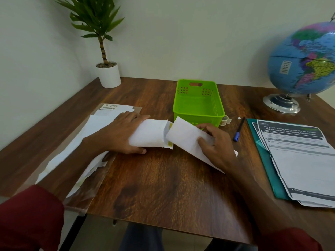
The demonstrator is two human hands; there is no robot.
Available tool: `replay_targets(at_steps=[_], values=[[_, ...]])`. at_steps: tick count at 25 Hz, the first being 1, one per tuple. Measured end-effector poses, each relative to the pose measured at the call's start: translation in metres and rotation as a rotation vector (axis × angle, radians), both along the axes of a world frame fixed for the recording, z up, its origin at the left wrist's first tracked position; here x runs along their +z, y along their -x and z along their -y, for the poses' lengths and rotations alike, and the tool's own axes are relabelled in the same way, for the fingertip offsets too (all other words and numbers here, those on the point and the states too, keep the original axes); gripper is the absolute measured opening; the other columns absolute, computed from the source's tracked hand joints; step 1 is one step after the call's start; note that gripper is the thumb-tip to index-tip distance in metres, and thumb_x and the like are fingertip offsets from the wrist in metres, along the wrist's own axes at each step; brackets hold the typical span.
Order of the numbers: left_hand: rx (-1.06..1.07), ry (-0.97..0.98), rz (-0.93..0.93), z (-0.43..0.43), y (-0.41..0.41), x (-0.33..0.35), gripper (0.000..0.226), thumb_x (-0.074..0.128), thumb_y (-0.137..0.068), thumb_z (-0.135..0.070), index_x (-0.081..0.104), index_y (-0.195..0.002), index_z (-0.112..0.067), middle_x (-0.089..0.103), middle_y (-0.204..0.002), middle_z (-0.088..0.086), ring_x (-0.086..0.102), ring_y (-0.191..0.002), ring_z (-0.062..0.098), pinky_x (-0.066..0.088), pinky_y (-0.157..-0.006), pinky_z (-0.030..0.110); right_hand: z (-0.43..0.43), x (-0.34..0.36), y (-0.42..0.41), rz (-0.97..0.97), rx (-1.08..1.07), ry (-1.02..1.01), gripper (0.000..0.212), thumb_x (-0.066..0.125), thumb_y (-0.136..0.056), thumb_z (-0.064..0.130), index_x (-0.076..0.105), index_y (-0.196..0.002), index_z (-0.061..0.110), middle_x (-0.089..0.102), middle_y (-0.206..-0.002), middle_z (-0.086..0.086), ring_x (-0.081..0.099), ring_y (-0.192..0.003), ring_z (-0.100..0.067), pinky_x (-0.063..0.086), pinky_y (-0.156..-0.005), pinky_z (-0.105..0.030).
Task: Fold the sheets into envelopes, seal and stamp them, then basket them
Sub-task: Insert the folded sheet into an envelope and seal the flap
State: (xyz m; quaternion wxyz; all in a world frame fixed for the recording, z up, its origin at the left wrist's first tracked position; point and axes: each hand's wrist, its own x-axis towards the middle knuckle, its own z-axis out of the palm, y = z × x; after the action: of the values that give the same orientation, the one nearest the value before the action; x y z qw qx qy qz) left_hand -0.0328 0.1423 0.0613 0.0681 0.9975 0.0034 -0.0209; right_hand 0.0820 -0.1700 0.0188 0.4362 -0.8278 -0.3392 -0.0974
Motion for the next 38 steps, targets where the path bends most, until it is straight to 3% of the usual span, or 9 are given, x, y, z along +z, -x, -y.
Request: replay_targets(at_steps=[5,9,19,22,25,27,30,38], values=[[-0.126,-0.061,0.104,0.016,-0.005,-0.005,0.115,0.067,-0.065,-0.079,0.021,-0.156,-0.028,0.034,-0.154,0.002,0.033,-0.139,0.020,0.026,-0.119,0.045,-0.002,-0.006,-0.001,0.049,-0.006,0.135,0.043,0.061,-0.084,0.031,0.074,-0.122,0.015,0.071,-0.112,-0.004,0.064,-0.102,-0.019,0.046,-0.088,-0.030],[-0.178,-0.096,0.173,0.030,-0.006,-0.016,0.114,0.061,-0.066,-0.087,0.025,-0.155,-0.027,0.040,-0.148,0.002,0.039,-0.133,0.019,0.033,-0.114,0.042,-0.005,-0.007,0.002,0.026,0.041,0.208,0.050,0.057,-0.086,0.035,0.070,-0.130,0.015,0.070,-0.120,-0.005,0.063,-0.110,-0.023,0.049,-0.096,-0.039],[-0.195,-0.114,0.115,0.030,-0.009,-0.015,0.115,0.053,-0.066,-0.093,0.019,-0.156,-0.030,0.034,-0.152,-0.001,0.035,-0.137,0.018,0.030,-0.117,0.044,-0.004,-0.003,0.000,0.040,0.054,0.180,0.045,0.056,-0.082,0.027,0.076,-0.120,0.016,0.070,-0.104,-0.004,0.062,-0.100,-0.021,0.049,-0.089,-0.037],[-0.251,-0.118,0.140,0.047,-0.007,-0.015,0.113,0.052,-0.069,-0.092,0.019,-0.156,-0.029,0.035,-0.150,-0.001,0.035,-0.134,0.017,0.030,-0.116,0.041,-0.009,-0.007,0.005,0.045,0.057,0.146,0.057,0.062,-0.082,0.027,0.061,-0.137,0.009,0.065,-0.112,-0.006,0.059,-0.103,-0.021,0.047,-0.091,-0.036],[-0.282,-0.143,0.147,0.064,-0.009,-0.019,0.112,0.048,-0.070,-0.092,0.020,-0.157,-0.027,0.037,-0.148,-0.001,0.034,-0.133,0.018,0.028,-0.117,0.040,-0.014,-0.009,0.009,0.001,0.079,0.105,0.067,0.067,-0.088,0.026,0.043,-0.150,0.012,0.055,-0.125,-0.002,0.054,-0.106,-0.014,0.042,-0.092,-0.026],[-0.280,-0.150,0.156,0.067,-0.011,-0.022,0.111,0.048,-0.070,-0.092,0.022,-0.156,-0.026,0.038,-0.147,-0.001,0.035,-0.133,0.019,0.028,-0.117,0.040,-0.014,-0.008,0.008,0.024,0.039,0.063,0.054,0.065,-0.094,0.020,0.050,-0.144,0.011,0.056,-0.127,-0.004,0.056,-0.108,-0.015,0.045,-0.094,-0.029],[-0.228,-0.102,0.137,0.053,-0.011,-0.019,0.110,0.051,-0.070,-0.091,0.021,-0.156,-0.029,0.037,-0.149,0.000,0.035,-0.135,0.019,0.029,-0.117,0.044,-0.007,-0.006,-0.001,0.135,-0.130,-0.012,0.030,0.063,-0.092,0.007,0.067,-0.121,0.008,0.065,-0.117,-0.007,0.062,-0.105,-0.019,0.052,-0.092,-0.039],[-0.056,-0.070,0.057,0.013,-0.006,-0.007,0.113,0.052,-0.067,-0.092,0.008,-0.156,-0.038,0.022,-0.160,-0.002,0.023,-0.146,0.021,0.018,-0.123,0.054,0.001,0.002,-0.004,-0.017,-0.417,0.086,0.017,0.062,-0.090,0.018,0.077,-0.097,0.015,0.077,-0.094,-0.003,0.069,-0.088,-0.022,0.050,-0.077,-0.033]])
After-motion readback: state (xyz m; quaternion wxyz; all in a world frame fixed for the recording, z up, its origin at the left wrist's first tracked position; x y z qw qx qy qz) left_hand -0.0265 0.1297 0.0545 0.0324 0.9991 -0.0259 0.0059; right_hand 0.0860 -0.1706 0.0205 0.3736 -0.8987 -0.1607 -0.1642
